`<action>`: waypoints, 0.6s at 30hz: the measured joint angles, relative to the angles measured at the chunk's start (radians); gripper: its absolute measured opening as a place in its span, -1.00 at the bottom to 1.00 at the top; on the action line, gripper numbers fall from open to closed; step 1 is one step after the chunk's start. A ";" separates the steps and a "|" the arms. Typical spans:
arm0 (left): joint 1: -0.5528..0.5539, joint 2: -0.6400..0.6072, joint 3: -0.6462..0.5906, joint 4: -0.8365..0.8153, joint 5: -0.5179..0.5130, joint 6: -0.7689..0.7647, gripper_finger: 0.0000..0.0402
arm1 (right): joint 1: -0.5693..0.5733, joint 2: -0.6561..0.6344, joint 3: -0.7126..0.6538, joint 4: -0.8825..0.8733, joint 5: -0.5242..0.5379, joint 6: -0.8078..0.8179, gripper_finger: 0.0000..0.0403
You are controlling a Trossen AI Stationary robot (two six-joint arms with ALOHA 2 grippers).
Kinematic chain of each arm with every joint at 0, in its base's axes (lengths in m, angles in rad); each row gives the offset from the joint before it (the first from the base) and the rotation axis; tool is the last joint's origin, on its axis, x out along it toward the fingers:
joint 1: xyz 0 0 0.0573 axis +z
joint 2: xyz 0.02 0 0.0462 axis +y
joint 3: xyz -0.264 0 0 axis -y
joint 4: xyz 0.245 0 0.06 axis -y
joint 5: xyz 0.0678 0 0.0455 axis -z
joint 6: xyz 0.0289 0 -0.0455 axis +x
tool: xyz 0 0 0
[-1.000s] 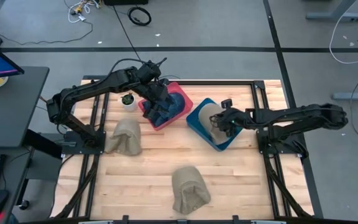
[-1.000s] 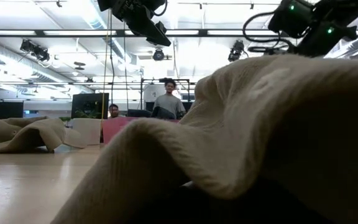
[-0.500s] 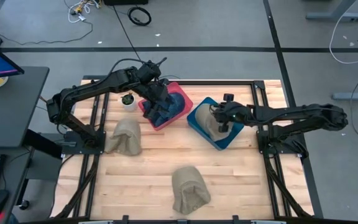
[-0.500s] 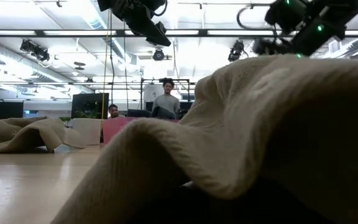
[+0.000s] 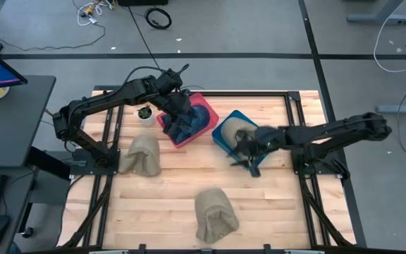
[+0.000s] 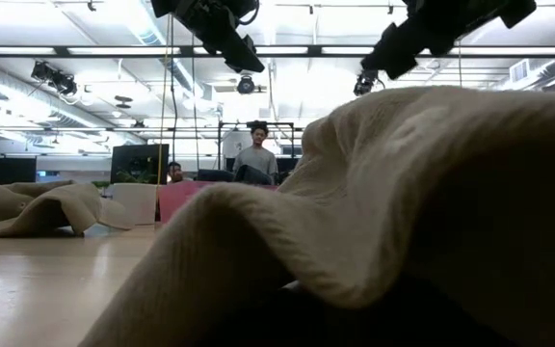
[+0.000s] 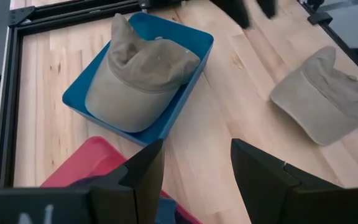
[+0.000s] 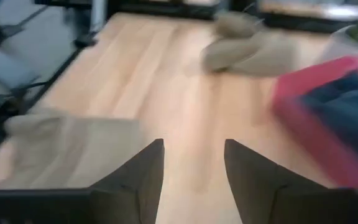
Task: Pick & Place hat
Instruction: Put the bottom brown cap into the blue bin
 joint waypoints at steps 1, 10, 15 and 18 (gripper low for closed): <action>0.000 0.000 0.000 0.000 0.000 -0.014 -0.05 | 0.026 0.022 0.000 0.014 -0.001 0.016 -0.15; -0.079 0.000 0.000 -0.001 0.003 -0.196 -0.05 | 0.228 0.248 0.000 0.209 0.000 0.110 -0.15; -0.203 -0.005 0.000 -0.056 0.004 -0.167 -0.05 | 0.290 0.312 0.000 0.322 0.002 0.180 -0.15; -0.270 -0.023 0.000 -0.125 0.006 -0.145 -0.05 | 0.321 0.356 0.000 0.363 0.002 0.183 -0.15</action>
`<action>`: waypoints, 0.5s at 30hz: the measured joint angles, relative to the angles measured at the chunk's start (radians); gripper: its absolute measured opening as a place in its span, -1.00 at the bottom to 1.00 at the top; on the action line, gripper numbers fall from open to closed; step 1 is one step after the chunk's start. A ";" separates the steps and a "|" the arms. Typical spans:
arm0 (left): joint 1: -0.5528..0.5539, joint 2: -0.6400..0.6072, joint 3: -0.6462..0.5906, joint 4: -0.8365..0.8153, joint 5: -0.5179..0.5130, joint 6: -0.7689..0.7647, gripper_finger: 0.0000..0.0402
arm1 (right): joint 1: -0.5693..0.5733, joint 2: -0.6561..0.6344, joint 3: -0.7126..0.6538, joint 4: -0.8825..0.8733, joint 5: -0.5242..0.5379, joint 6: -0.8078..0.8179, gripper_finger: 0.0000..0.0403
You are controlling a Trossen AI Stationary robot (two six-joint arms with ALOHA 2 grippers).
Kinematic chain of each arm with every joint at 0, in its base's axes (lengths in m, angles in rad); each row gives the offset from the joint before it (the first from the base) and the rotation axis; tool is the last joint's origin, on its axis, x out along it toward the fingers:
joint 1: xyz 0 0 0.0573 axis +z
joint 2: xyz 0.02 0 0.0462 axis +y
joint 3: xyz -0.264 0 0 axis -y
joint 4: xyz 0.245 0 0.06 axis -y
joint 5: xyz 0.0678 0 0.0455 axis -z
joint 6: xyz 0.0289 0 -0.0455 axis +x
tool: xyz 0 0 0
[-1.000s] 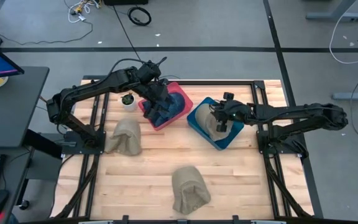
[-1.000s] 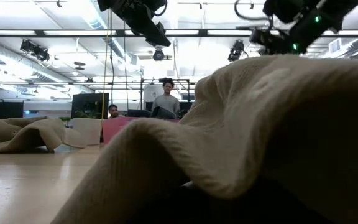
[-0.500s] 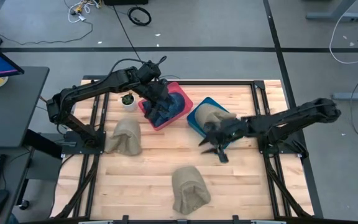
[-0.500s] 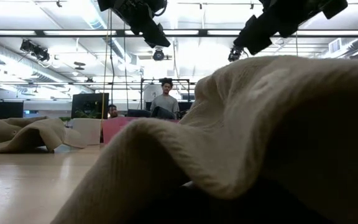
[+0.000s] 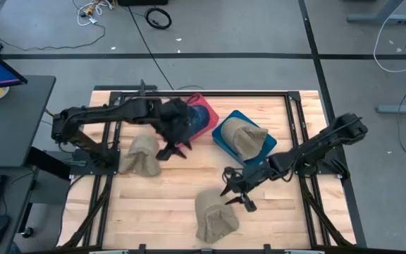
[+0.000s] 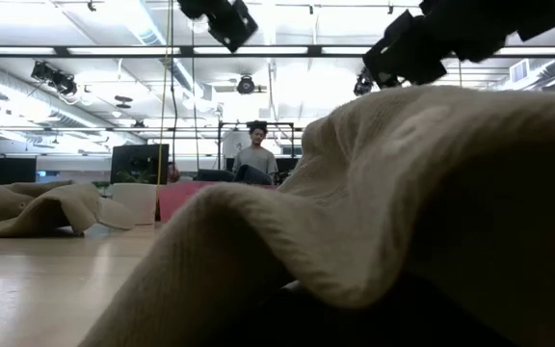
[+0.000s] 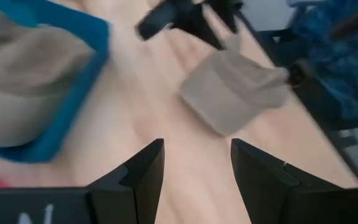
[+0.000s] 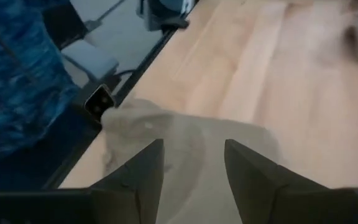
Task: Pick & Place hat
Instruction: Put the bottom brown cap into the blue bin
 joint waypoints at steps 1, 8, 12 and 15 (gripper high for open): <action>-0.016 -0.009 0.000 -0.010 0.000 -0.030 -0.05 | 0.008 0.016 0.000 0.021 0.000 -0.001 -0.15; -0.099 -0.108 0.001 -0.027 -0.152 -0.202 -0.05 | 0.051 0.114 0.000 0.129 0.032 0.000 -0.15; -0.164 -0.147 0.002 -0.056 -0.501 -0.333 -0.05 | 0.069 0.161 0.000 0.161 0.035 0.025 -0.15; -0.211 -0.171 0.000 -0.122 -0.627 -0.421 -0.05 | 0.083 0.196 0.000 0.188 0.051 0.036 -0.15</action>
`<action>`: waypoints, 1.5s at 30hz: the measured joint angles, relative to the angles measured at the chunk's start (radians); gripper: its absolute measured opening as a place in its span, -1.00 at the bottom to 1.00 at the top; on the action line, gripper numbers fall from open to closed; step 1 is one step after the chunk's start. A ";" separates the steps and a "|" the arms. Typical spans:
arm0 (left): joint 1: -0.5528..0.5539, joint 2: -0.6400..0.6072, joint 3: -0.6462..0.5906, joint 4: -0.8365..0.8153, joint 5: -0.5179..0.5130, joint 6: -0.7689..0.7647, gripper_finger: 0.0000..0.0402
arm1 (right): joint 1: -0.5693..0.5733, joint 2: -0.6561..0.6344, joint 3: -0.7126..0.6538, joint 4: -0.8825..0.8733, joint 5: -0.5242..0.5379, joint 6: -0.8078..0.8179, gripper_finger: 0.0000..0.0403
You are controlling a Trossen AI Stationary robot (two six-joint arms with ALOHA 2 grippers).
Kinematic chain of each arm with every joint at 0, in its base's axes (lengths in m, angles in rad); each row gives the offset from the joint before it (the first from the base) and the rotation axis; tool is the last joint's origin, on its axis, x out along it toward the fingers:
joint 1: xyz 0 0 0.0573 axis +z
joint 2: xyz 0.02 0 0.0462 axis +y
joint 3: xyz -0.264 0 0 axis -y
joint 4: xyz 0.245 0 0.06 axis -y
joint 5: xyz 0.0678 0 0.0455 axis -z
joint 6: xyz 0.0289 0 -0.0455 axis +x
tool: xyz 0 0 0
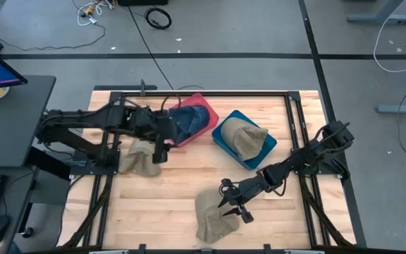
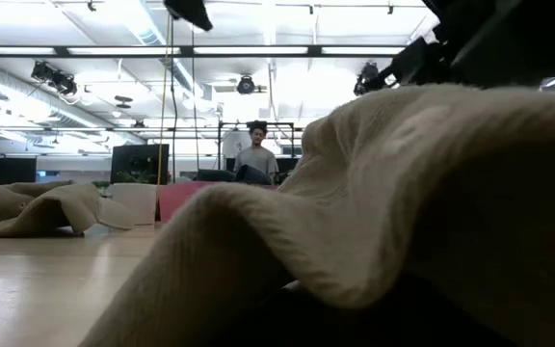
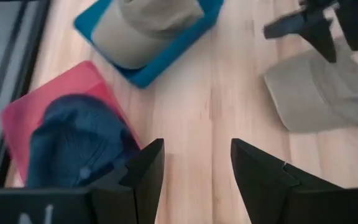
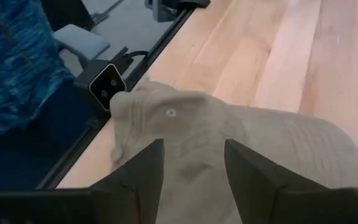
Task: Pick & Place hat
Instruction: Put the bottom brown cap into the blue bin
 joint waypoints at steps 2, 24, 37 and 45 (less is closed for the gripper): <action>-0.032 -0.003 0.002 -0.020 -0.048 -0.059 -0.05 | 0.009 0.014 0.001 0.002 0.021 -0.003 -0.15; -0.207 -0.110 -0.527 0.287 -0.194 -0.497 -0.05 | 0.005 0.073 0.023 -0.080 0.121 -0.045 -0.90; -0.271 -0.109 -0.570 0.363 -0.271 -0.571 -0.05 | -0.044 -0.254 0.172 -0.656 0.228 -0.090 -0.97; -0.271 -0.109 -0.569 0.366 -0.274 -0.570 -0.05 | -0.069 -0.510 0.259 -1.128 0.477 -0.298 -0.99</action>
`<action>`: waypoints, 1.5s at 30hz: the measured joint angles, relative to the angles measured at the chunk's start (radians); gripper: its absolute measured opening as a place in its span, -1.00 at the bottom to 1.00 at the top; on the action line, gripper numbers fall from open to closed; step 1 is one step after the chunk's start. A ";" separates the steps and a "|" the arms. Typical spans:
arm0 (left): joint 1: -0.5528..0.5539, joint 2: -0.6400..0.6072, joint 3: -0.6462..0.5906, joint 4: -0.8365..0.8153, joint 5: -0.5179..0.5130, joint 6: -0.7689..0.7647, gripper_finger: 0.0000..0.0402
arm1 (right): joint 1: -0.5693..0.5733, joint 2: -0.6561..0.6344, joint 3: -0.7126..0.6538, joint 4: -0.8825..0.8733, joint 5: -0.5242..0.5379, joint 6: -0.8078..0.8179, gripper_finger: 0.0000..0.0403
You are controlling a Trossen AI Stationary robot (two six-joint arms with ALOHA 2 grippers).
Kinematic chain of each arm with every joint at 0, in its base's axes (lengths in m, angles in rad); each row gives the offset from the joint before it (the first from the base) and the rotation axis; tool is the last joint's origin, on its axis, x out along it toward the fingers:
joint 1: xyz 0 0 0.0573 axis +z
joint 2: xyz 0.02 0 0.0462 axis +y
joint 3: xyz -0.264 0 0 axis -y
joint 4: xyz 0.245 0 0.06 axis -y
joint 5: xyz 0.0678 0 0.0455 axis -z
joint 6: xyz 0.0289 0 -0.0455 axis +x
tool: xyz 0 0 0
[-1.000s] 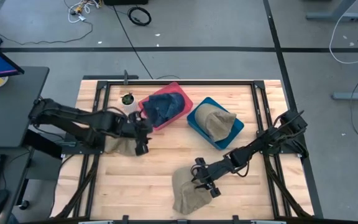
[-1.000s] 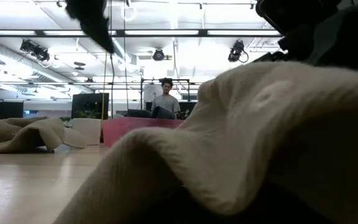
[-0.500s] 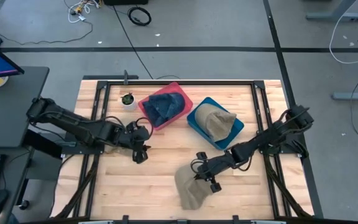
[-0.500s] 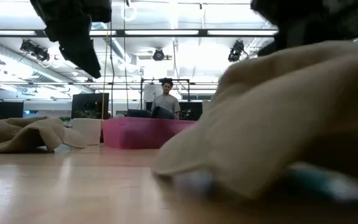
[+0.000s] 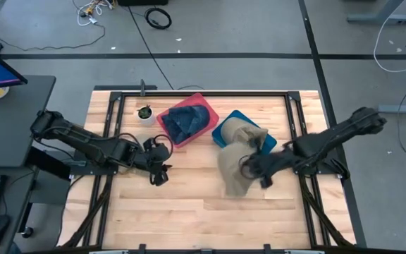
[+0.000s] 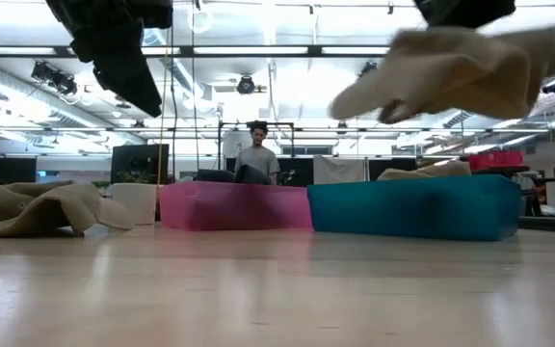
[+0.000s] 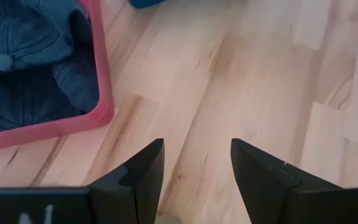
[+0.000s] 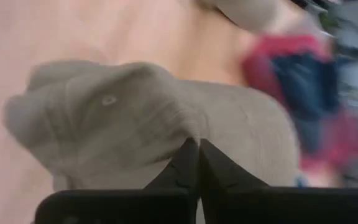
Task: Pick & Place hat
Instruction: Put the bottom brown cap into the blue bin
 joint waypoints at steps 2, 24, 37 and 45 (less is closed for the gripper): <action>0.000 0.000 0.000 -0.002 0.000 0.000 -0.05 | -0.028 -0.058 0.003 -0.092 0.079 -0.036 -0.99; 0.002 0.000 0.000 0.035 -0.047 0.000 -0.05 | -0.470 -0.200 -0.345 0.071 -0.088 -0.562 -1.00; 0.006 0.000 0.000 0.036 -0.048 0.000 -0.05 | -0.540 -0.199 -0.492 0.375 -0.133 -0.522 -0.84; 0.037 0.000 0.000 0.037 -0.048 0.001 -0.05 | -0.540 -0.199 -0.492 0.447 -0.132 -0.276 -0.67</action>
